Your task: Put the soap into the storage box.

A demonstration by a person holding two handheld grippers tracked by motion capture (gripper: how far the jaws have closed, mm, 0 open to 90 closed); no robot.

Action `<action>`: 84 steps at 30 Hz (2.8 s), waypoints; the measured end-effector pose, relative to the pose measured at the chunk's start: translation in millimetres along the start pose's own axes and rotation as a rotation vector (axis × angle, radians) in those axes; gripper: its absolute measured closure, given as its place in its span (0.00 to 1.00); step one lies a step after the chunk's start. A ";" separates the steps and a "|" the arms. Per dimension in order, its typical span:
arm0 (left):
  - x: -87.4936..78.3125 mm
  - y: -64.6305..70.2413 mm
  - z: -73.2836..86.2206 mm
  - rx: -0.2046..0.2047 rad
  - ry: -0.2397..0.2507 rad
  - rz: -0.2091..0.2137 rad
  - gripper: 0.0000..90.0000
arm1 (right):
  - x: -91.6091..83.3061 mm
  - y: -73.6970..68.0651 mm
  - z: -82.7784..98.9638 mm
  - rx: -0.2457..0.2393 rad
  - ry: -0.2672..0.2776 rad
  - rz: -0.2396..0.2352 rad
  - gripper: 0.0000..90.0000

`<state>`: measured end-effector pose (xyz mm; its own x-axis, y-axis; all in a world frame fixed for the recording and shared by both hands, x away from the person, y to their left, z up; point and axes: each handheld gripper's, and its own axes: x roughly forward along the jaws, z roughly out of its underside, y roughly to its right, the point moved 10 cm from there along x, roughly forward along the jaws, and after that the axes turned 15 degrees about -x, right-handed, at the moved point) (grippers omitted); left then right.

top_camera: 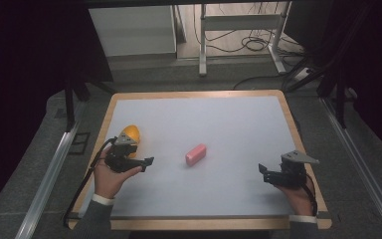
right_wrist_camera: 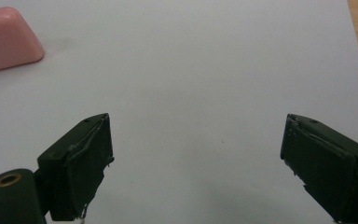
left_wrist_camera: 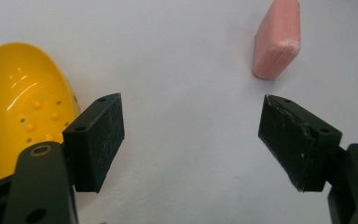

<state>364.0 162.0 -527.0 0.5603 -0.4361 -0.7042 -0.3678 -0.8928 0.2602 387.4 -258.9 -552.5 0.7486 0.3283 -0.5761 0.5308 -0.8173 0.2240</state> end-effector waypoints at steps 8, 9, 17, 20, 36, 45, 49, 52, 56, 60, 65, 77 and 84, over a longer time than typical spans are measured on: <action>5.6 8.0 -3.7 0.023 -0.015 0.005 0.26 | 0.2 0.7 0.6 -0.002 -0.002 0.003 0.10; 7.0 10.6 -5.3 0.026 -0.016 0.006 0.26 | 0.5 0.3 0.7 -0.002 -0.002 0.002 0.10; 7.5 17.5 -14.0 0.033 0.013 0.003 0.27 | 0.5 1.0 1.8 0.002 -0.005 0.003 0.10; 8.2 19.6 -15.6 0.039 0.012 0.003 0.27 | 0.7 0.8 2.1 0.003 -0.007 0.003 0.10; 16.3 40.2 -29.5 0.084 -0.009 0.027 0.26 | 1.4 -0.9 2.6 0.002 -0.011 -0.012 0.10; 24.2 48.1 -31.9 0.099 -0.025 0.033 0.26 | 2.5 -0.9 3.7 -0.001 -0.017 -0.008 0.10; 28.9 51.5 -33.0 0.108 -0.035 0.036 0.26 | 2.9 -0.9 3.7 0.000 -0.017 -0.007 0.10; 32.3 57.7 -33.4 0.107 -0.041 0.061 0.26 | 3.4 -0.6 4.4 -0.001 -0.019 -0.006 0.10; 38.8 63.6 -33.7 0.120 -0.051 0.053 0.26 | 3.8 -0.5 5.3 -0.003 -0.023 -0.007 0.10; 43.2 67.1 -33.6 0.132 -0.062 0.054 0.26 | 3.9 -0.6 5.3 -0.004 -0.024 -0.006 0.10; 50.4 73.6 -33.2 0.137 -0.079 0.065 0.26 | 4.3 -0.3 6.1 -0.004 -0.027 -0.004 0.10; 68.9 84.4 -32.0 0.143 -0.117 0.081 0.26 | 4.7 -0.2 6.5 -0.007 -0.030 -0.002 0.10; 76.0 89.0 -33.9 0.152 -0.134 0.077 0.26 | 6.1 -0.1 7.4 -0.008 -0.034 -0.001 0.10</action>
<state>399.0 45.7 -534.9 0.4262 -0.4744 -0.7703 -0.5191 -0.8256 0.2212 389.0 -260.4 -561.8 0.7341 0.3123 -0.6030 0.5345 -0.8134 0.2295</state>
